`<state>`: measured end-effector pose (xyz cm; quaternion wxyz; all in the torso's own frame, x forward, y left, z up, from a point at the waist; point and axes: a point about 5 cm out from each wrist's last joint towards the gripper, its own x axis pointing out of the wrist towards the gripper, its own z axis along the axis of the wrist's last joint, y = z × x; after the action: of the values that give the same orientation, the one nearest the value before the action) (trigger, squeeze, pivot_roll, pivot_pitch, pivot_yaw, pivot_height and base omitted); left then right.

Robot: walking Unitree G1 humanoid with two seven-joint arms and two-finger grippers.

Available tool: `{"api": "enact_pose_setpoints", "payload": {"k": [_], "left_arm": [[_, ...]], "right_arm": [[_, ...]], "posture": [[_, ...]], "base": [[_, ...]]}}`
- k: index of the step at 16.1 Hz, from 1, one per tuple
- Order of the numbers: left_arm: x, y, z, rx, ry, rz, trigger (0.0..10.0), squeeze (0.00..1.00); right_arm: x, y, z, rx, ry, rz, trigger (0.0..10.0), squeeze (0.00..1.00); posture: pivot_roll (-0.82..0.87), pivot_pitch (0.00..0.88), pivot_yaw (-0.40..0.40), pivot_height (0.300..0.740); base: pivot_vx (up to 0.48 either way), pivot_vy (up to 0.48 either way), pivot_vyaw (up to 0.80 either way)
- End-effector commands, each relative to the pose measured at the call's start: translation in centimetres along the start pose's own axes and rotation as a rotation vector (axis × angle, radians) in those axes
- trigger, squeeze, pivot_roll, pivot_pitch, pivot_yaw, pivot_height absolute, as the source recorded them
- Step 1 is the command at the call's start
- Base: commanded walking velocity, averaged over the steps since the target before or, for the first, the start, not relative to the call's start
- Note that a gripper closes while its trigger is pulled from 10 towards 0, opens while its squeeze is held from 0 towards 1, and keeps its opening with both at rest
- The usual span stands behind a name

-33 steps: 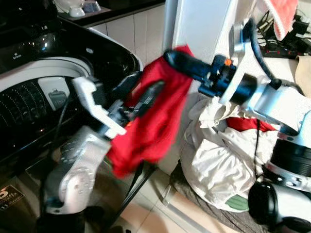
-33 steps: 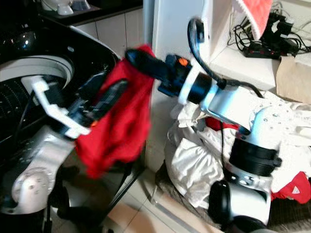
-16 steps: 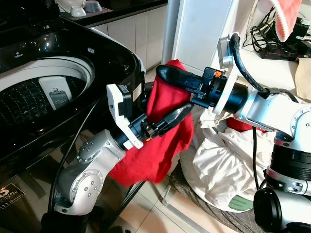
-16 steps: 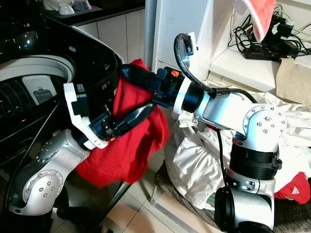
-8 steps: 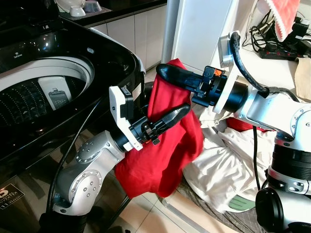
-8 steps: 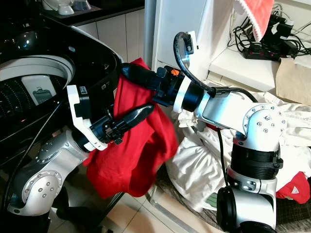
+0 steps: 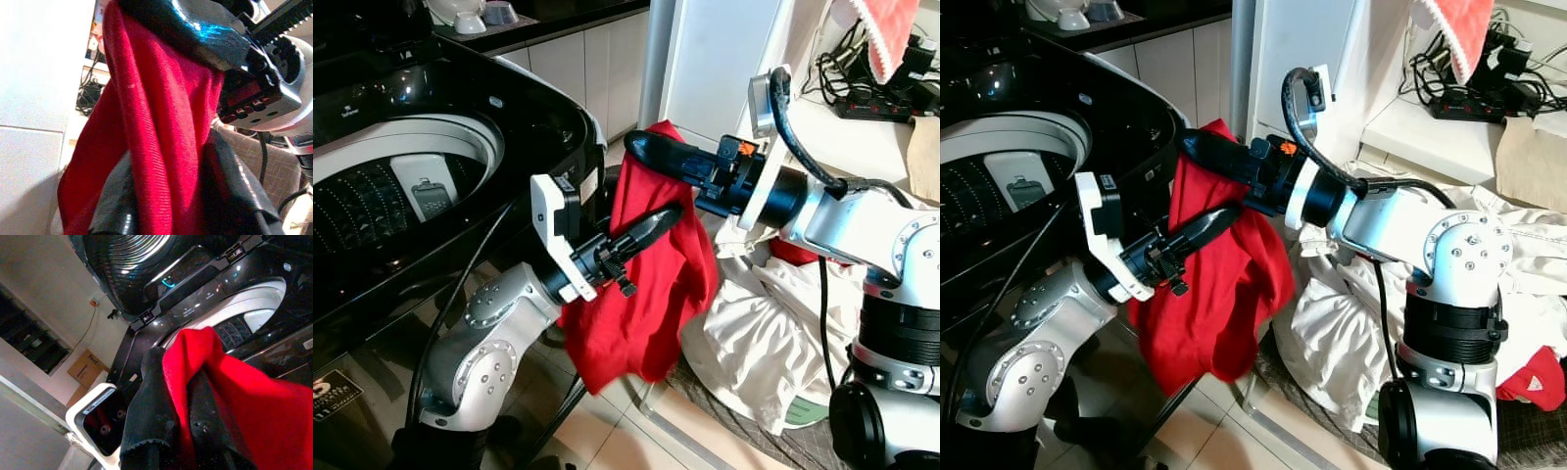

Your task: Clothes washing

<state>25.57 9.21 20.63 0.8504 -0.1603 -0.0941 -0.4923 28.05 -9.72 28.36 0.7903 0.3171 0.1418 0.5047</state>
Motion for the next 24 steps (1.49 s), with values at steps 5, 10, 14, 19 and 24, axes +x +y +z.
{"api": "enact_pose_setpoints", "payload": {"k": [5,10,14,19,24], "left_arm": [[0.0,2.2,0.7,0.091,-0.027,0.155,0.0,0.00],[-0.2,7.5,5.6,0.349,-0.099,0.438,0.0,0.00],[-1.8,15.4,13.5,0.889,0.084,1.005,0.0,0.00],[-5.3,19.6,13.9,1.017,0.310,1.372,10.0,0.00],[-9.3,20.9,7.6,0.914,0.670,1.375,10.0,1.00]], "right_arm": [[-0.2,0.4,0.2,-0.047,-0.030,-0.006,10.0,0.05],[-0.5,-0.3,0.8,-0.102,-0.080,-0.088,10.0,1.00],[0.4,-0.1,-1.6,-0.490,0.061,-0.204,10.0,0.00],[1.9,0.7,-3.2,-0.581,0.053,-0.145,10.0,0.00],[2.1,0.5,-4.7,-0.585,0.069,-0.155,10.0,0.00]], "posture": [[-0.03,0.000,-0.011,0.740],[-0.03,0.000,-0.009,0.740],[-0.02,0.000,-0.012,0.740],[-0.02,0.000,0.000,0.740],[-0.04,0.000,0.010,0.740]], "base": [[0.000,0.000,0.00],[0.000,0.000,0.00],[0.000,0.000,0.00],[0.000,0.000,0.00],[0.000,0.000,0.00]]}}
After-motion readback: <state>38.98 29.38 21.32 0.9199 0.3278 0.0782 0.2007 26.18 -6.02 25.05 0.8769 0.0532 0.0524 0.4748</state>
